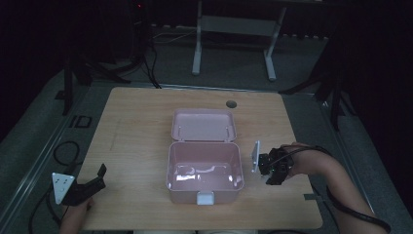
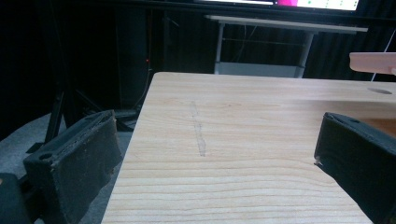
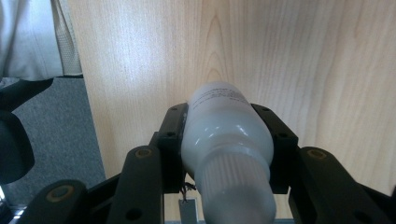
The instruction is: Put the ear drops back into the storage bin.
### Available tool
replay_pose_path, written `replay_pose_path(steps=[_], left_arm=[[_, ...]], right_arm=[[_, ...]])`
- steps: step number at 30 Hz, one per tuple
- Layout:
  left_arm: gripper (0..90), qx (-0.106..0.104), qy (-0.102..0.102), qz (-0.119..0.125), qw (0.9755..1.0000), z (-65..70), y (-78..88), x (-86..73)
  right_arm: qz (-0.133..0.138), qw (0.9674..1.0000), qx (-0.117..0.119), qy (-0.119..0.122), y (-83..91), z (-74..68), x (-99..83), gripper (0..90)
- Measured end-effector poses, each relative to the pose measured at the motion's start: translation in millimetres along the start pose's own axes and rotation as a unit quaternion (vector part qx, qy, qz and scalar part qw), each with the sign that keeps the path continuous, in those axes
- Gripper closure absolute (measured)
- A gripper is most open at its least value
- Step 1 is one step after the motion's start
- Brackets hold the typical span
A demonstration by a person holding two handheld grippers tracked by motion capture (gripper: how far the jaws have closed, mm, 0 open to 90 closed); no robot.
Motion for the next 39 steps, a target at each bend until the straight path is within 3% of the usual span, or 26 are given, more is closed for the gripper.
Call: replay_pose_path(steps=[5, 19, 29, 30, 39], left_arm=[[0.4, 0.0, 0.0, 0.0, 1.0, -0.1, -0.1, 0.1], [0.4, -0.001, 0.0, 0.0, 1.0, -0.2, 0.0, 0.1], [0.4, -0.001, 0.001, 0.0, 1.0, -0.3, -0.1, 0.1], [0.4, -0.001, 0.001, 0.0, 1.0, -0.4, -0.1, 0.1], [0.4, -0.002, 0.002, 0.0, 1.0, -0.6, -0.1, 0.1]], right_arm=[[-0.003, 1.0, -0.001, 0.003, 10.7, -2.4, 2.2, 59.4], [0.0, 0.9995, -0.025, 0.017, 64.4, -3.4, 21.4, 59.4], [0.005, 0.9992, -0.033, 0.024, 84.8, -2.7, 35.4, 59.4], [0.009, 0.9988, -0.037, 0.032, 90.5, -2.1, 43.0, 59.5], [0.012, 0.9982, -0.039, 0.043, 93.9, -0.2, 60.8, 59.4]])
Point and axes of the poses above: each handheld gripper's, and its own axes: y roughly backward along the jaws, x roughly out of its top, z roughly to its right, the point moved 1 cm from there along -y, roughly forward along the jaws, and after that the axes turned 6 degrees about -z, right-handed, at the moved point
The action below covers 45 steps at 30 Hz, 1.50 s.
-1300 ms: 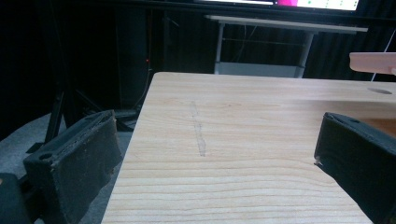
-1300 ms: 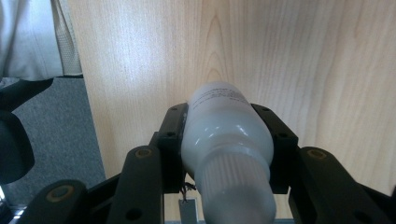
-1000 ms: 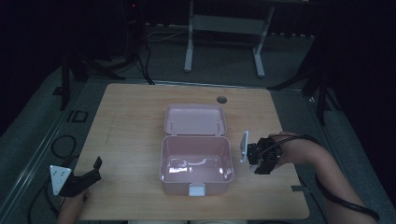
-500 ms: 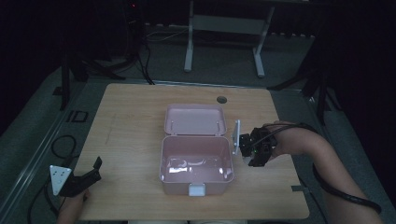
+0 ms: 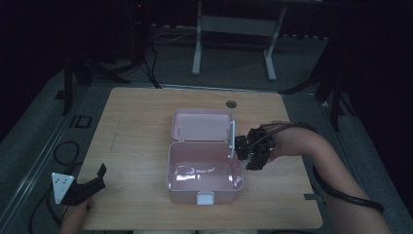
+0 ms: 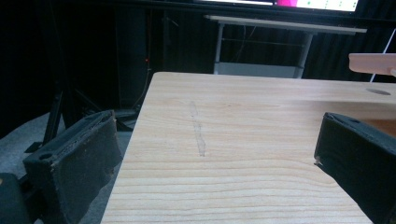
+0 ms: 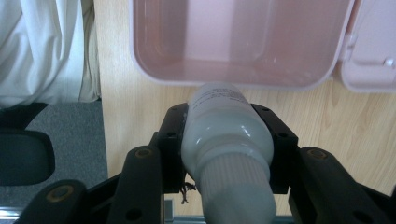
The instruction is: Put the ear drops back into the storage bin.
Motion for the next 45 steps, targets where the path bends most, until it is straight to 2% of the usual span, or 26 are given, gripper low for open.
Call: replay_pose_path(steps=[8, 13, 20, 25, 26, 32, 33, 45], left_arm=[[0.4, 0.0, 0.0, 0.0, 1.0, 0.0, 0.0, 0.0], [0.4, -0.001, 0.0, -0.001, 1.0, -0.1, -0.1, 0.0], [0.4, -0.001, 0.0, 0.0, 1.0, -0.1, -0.1, 0.0], [0.4, -0.001, 0.0, -0.001, 1.0, 0.1, -0.3, 0.1], [0.4, -0.001, -0.001, -0.001, 1.0, -0.1, -0.2, 0.1], [0.4, -0.001, 0.0, -0.002, 1.0, -0.1, -0.3, 0.1], [0.4, -0.001, 0.0, -0.002, 1.0, -0.2, -0.3, 0.1], [0.4, -0.001, 0.0, -0.001, 1.0, -0.1, -0.1, 0.0]], right_arm=[[0.005, 0.9999, 0.0, 0.01, -4.0, 1.8, 14.6, 59.4], [0.007, 0.9997, 0.007, 0.022, -17.0, 4.4, 30.7, 59.4], [0.003, 0.9995, 0.018, 0.027, -33.1, 6.2, 41.2, 59.4], [-0.006, 0.9996, 0.022, 0.017, -49.5, 10.4, 47.4, 59.4], [-0.003, 0.9996, 0.025, 0.015, -55.9, 13.0, 49.6, 59.4], [0.006, 0.9996, 0.024, 0.014, -66.7, 15.7, 53.1, 59.4], [0.008, 0.9995, 0.026, 0.013, -72.6, 16.0, 54.9, 59.4], [0.008, 0.9993, 0.035, 0.011, -92.1, 17.5, 63.5, 59.4]])
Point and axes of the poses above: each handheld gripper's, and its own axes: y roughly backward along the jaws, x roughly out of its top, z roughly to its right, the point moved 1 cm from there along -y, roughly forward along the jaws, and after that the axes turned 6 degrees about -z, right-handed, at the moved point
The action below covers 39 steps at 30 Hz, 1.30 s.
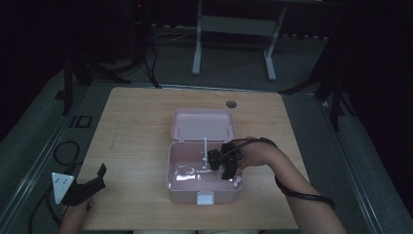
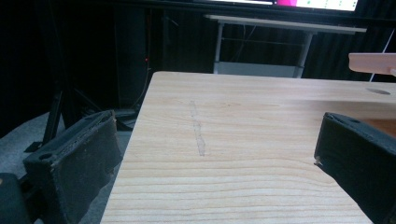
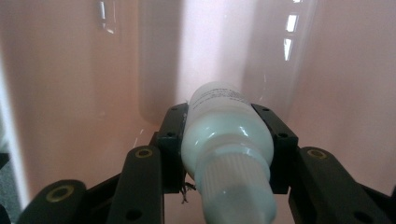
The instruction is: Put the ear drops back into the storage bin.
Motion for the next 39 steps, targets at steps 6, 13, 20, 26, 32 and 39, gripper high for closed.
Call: replay_pose_path(steps=[6, 13, 20, 26, 32, 39], left_arm=[[0.4, 0.0, 0.0, 0.0, 1.0, 0.1, -0.1, 0.0], [0.4, 0.0, 0.0, 0.0, 1.0, 0.0, 0.0, 0.0], [0.4, -0.002, 0.001, 0.0, 1.0, -0.4, 0.0, 0.0], [0.4, -0.002, 0.001, 0.001, 1.0, -0.2, 0.1, 0.0], [0.4, -0.002, 0.001, 0.0, 1.0, -0.3, 0.0, 0.0], [0.4, -0.003, 0.001, 0.001, 1.0, -0.2, 0.1, 0.0]], right_arm=[[-0.005, 1.0, 0.005, 0.0, -14.4, 1.5, 2.8, 59.4], [-0.011, 0.9999, 0.002, -0.003, -25.2, 2.6, 9.0, 59.3], [-0.019, 0.9997, 0.002, -0.013, -35.8, 5.1, 10.2, 59.3], [-0.031, 0.9993, 0.011, -0.019, -44.5, 5.1, 9.8, 59.3], [-0.044, 0.9989, 0.011, -0.014, -50.9, 5.0, 12.6, 59.3], [-0.056, 0.9982, 0.017, -0.011, -57.9, 4.9, 14.9, 59.3]])
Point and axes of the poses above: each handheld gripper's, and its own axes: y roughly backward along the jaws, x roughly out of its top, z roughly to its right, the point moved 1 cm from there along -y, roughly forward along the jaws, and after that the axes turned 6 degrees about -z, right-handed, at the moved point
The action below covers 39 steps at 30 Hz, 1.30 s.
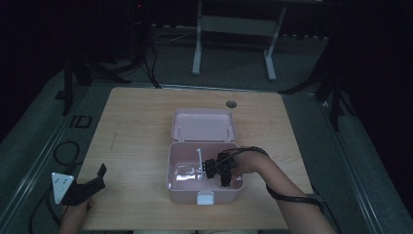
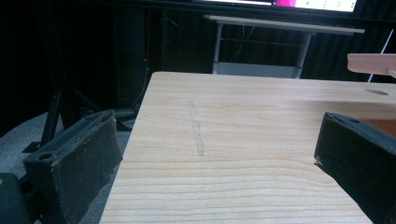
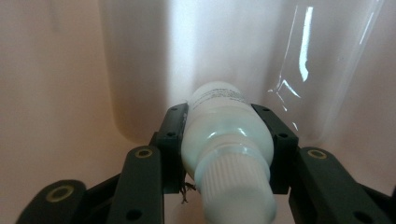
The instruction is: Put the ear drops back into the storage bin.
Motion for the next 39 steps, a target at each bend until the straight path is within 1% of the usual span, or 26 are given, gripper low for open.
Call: replay_pose_path(steps=[4, 7, 10, 13, 16, 17, 18, 20, 21, 23, 24, 26, 28, 29, 30, 32, 34, 37, 38, 39], left_arm=[[0.4, 0.0, 0.0, 0.0, 1.0, 0.0, 0.0, 0.0], [0.4, 0.0, 0.0, 0.0, 1.0, 0.0, 0.0, 0.0], [0.4, 0.0, -0.001, 0.0, 1.0, 0.1, 0.0, 0.0], [0.4, 0.0, -0.001, 0.0, 1.0, 0.2, 0.0, 0.0], [0.4, 0.0, -0.001, 0.0, 1.0, 0.2, -0.1, 0.0], [0.4, 0.0, -0.001, 0.0, 1.0, 0.2, -0.1, 0.0], [0.4, 0.0, -0.001, 0.0, 1.0, 0.2, -0.1, 0.0], [0.4, 0.0, -0.001, 0.0, 1.0, 0.2, -0.1, 0.0], [0.4, 0.0, -0.001, 0.0, 1.0, 0.2, -0.1, 0.0], [0.4, 0.0, -0.001, 0.0, 1.0, 0.2, -0.1, 0.0], [0.4, 0.0, -0.001, 0.0, 1.0, 0.2, -0.1, 0.0], [0.4, 0.0, -0.001, 0.0, 1.0, 0.2, -0.1, 0.0], [0.4, 0.0, -0.001, 0.0, 1.0, 0.3, -0.1, 0.0], [0.4, 0.0, -0.001, 0.0, 1.0, 0.3, -0.1, 0.0], [0.4, 0.0, -0.001, 0.0, 1.0, 0.3, -0.1, 0.0], [0.4, 0.0, -0.001, 0.0, 1.0, 0.3, -0.1, 0.0], [0.4, 0.0, -0.001, 0.0, 1.0, 0.4, -0.1, 0.0], [0.4, 0.0, -0.001, 0.0, 1.0, 0.4, -0.1, 0.0], [0.4, 0.0, -0.001, 0.0, 1.0, 0.4, -0.1, 0.0], [0.4, 0.0, -0.001, 0.0, 1.0, 0.4, -0.1, 0.0]], right_arm=[[-0.006, 1.0, 0.004, 0.0, -3.3, 0.3, 1.6, 59.1], [-0.006, 1.0, 0.006, -0.005, -3.3, 0.7, 1.8, 58.9], [-0.009, 0.9999, 0.013, -0.004, -3.0, 0.9, 1.9, 57.7], [-0.011, 0.9998, 0.014, -0.003, -2.1, 0.7, 1.8, 57.5], [-0.012, 0.9999, 0.012, -0.003, 0.9, 0.2, 1.3, 56.4], [-0.008, 0.9999, 0.012, -0.002, 5.2, -0.6, 0.3, 54.7], [-0.008, 0.9999, 0.012, -0.002, 5.2, -0.6, 0.3, 54.7], [-0.004, 0.9999, 0.01, -0.004, 11.4, -2.0, -1.5, 54.0], [0.001, 1.0, 0.007, -0.005, 17.9, -2.7, -4.1, 53.4], [0.009, 0.9999, 0.003, -0.007, 25.0, -3.0, -7.4, 51.6], [0.009, 0.9999, 0.003, -0.007, 25.0, -3.0, -7.4, 51.6], [0.017, 0.9998, -0.001, -0.01, 31.4, -3.4, -10.3, 48.7], [0.032, 0.9994, -0.004, -0.012, 39.0, -3.7, -13.9, 47.0], [0.039, 0.9991, -0.005, -0.012, 42.6, -3.8, -15.8, 45.2], [0.044, 0.9989, -0.011, -0.014, 47.0, -3.7, -18.2, 42.0], [0.054, 0.9981, -0.014, -0.024, 54.7, -5.2, -22.2, 37.8], [0.065, 0.9975, -0.013, -0.026, 61.4, -6.2, -26.1, 34.1], [0.08, 0.9963, -0.015, -0.029, 72.1, -7.7, -34.3, 29.1], [0.084, 0.996, -0.019, -0.025, 75.2, -8.0, -37.0, 26.3], [0.092, 0.9954, -0.016, -0.021, 79.9, -9.4, -41.2, 21.8]])
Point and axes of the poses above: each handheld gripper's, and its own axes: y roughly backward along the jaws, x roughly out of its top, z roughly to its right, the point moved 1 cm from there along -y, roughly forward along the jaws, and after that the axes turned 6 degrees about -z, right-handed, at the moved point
